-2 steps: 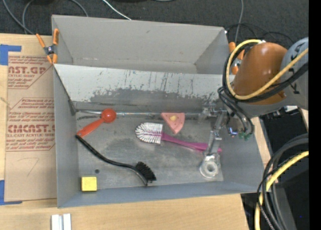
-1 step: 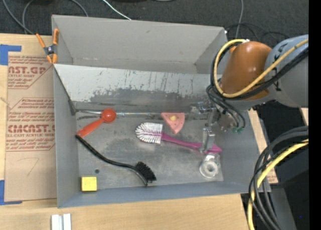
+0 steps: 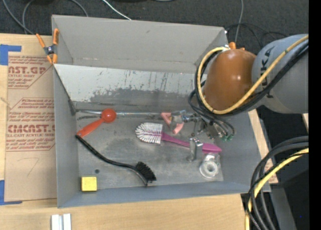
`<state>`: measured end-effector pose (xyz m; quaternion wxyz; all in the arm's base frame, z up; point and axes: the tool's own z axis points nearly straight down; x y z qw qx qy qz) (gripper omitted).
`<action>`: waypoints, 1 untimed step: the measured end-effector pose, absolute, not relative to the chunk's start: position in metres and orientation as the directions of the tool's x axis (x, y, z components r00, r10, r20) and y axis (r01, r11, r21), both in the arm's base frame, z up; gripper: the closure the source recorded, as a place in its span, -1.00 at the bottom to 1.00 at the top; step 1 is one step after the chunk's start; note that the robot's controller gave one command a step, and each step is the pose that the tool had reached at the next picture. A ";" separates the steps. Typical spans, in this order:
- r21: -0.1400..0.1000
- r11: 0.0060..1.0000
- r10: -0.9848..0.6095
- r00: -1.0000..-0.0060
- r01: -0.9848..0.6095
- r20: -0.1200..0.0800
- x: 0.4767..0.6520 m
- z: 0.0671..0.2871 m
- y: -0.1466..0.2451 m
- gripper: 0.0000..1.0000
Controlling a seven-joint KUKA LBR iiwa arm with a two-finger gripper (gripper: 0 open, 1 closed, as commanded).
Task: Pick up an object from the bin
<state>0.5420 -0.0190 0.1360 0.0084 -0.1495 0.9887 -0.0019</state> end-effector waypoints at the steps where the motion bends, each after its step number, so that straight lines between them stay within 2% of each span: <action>1: -0.002 0.950 -0.313 -0.950 -0.313 -0.007 0.584 0.091 -0.072 -1.00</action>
Offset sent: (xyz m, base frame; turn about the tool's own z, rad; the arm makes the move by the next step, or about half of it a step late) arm 0.0360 0.0307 -0.0150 -0.2558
